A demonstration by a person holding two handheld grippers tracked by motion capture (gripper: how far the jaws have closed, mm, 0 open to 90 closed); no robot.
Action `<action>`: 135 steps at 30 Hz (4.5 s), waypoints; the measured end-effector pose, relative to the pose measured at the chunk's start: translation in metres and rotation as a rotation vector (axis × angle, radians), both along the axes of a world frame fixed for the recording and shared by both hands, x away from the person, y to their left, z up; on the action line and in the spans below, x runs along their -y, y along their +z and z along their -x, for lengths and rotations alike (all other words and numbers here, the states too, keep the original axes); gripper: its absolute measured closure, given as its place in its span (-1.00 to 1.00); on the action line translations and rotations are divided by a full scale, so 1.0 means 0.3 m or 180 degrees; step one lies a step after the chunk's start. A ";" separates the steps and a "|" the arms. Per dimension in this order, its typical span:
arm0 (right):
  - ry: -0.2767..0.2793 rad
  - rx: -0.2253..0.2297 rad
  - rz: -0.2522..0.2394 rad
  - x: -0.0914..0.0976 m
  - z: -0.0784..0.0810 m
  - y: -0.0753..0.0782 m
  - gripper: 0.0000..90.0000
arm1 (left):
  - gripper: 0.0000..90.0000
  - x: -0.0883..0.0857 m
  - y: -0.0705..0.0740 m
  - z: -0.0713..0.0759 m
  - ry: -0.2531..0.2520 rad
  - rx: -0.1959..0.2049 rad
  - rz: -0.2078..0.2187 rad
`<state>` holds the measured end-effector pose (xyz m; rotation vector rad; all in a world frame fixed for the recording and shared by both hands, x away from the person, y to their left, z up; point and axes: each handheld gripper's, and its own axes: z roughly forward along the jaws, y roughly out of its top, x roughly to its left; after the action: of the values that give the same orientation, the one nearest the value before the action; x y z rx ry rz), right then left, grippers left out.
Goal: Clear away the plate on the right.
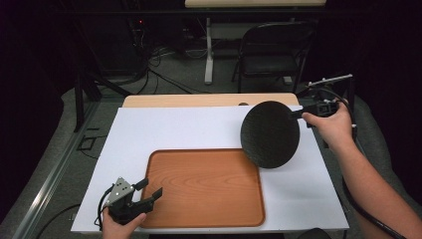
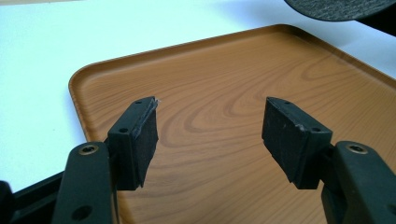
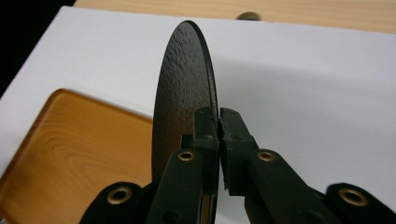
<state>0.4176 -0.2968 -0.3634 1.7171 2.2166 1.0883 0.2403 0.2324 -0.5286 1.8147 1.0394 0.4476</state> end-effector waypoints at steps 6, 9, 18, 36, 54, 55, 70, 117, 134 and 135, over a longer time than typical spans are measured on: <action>0.0312 -0.0028 -0.0037 -0.118 0.008 -0.016 0.92 | -0.20 -0.001 0.000 0.001 0.0001 -0.0001 -0.0001; 0.0545 -0.0055 -0.0051 -0.213 0.017 -0.033 0.91 | -0.20 -0.003 0.001 0.002 0.0005 0.0005 0.0002; 0.1055 -0.0147 -0.0184 -0.428 0.055 -0.091 0.91 | -0.20 -0.005 0.001 0.002 0.0003 0.0012 -0.0004; 0.1363 -0.0318 -0.0371 -0.560 0.115 -0.220 0.90 | -0.21 -0.006 0.000 0.002 0.0019 0.0010 -0.0024; 0.1288 -0.0233 -0.0269 -0.539 0.128 -0.241 0.94 | -0.38 -0.005 0.005 0.008 0.0117 0.0113 -0.0106; 0.1288 -0.0233 -0.0269 -0.539 0.128 -0.241 0.94 | -0.38 -0.005 0.005 0.008 0.0117 0.0119 -0.0117; 0.1290 -0.0224 -0.0216 -0.533 0.122 -0.251 0.93 | -0.50 0.009 0.006 0.009 0.0147 0.0123 -0.0235; 0.1022 -0.0537 -0.0343 -0.429 0.091 -0.390 0.85 | -0.52 0.020 0.002 0.005 0.0081 0.0159 -0.0280; 0.0921 -0.0606 -0.0356 -0.397 0.090 -0.440 0.79 | -0.52 0.022 0.003 0.006 0.0065 0.0160 -0.0306; 0.0905 -0.0611 -0.0360 -0.394 0.090 -0.447 0.79 | -0.52 0.022 0.003 0.006 0.0061 0.0157 -0.0306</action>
<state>0.3907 -0.1787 -0.4974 1.6470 2.6302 1.1706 0.2385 0.2259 -0.5277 1.8701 1.0173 0.5598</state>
